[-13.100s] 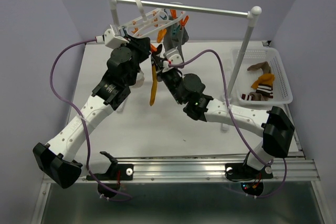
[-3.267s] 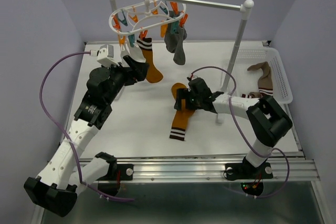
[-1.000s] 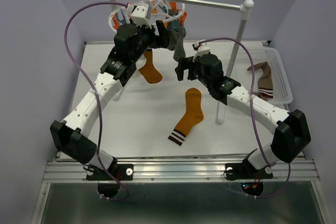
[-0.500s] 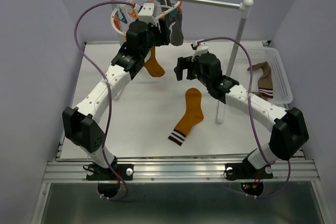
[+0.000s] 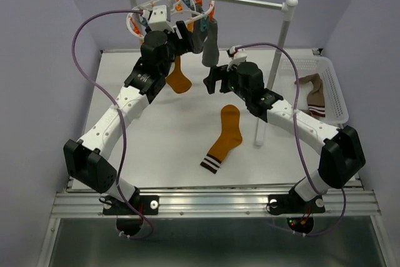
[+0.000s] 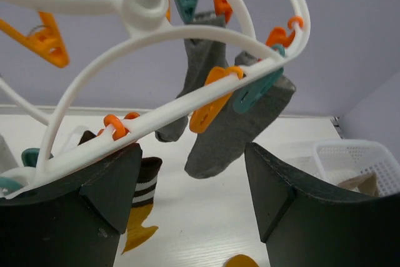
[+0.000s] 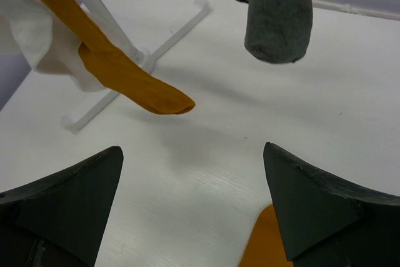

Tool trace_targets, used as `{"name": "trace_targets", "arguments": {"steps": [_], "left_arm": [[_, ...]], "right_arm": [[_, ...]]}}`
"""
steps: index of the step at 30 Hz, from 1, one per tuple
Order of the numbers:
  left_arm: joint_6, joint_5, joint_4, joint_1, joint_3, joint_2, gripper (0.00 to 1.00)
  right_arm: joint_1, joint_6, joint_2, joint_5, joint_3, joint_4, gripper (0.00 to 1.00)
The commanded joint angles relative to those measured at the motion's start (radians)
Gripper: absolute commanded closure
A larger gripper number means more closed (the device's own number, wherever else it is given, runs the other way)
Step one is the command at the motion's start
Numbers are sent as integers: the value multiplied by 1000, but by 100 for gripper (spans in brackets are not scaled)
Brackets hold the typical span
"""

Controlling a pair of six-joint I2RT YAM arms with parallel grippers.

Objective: Clip the socks to the hanger

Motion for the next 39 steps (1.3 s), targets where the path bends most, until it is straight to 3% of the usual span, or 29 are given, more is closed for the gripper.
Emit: {"name": "trace_targets", "arguments": {"steps": [1, 6, 12, 16, 28, 39], "left_arm": [[-7, -138, 65, 4, -4, -102, 21], [-8, -66, 53, 6, -24, -147, 20], [-2, 64, 60, 6, -81, -229, 14], [-2, 101, 59, 4, -117, -289, 3], [-13, 78, 62, 6, -213, -403, 1], [-19, 75, 65, 6, -226, -418, 1]], "right_arm": [[-10, 91, 33, -85, 59, 204, 0], [-10, 174, 101, -104, 39, 506, 2], [-10, 244, 225, -194, 121, 652, 9], [2, 275, 282, -257, 189, 691, 11], [63, 107, 383, 107, 244, 896, 16], [74, -39, 431, 180, 287, 993, 22]]}}
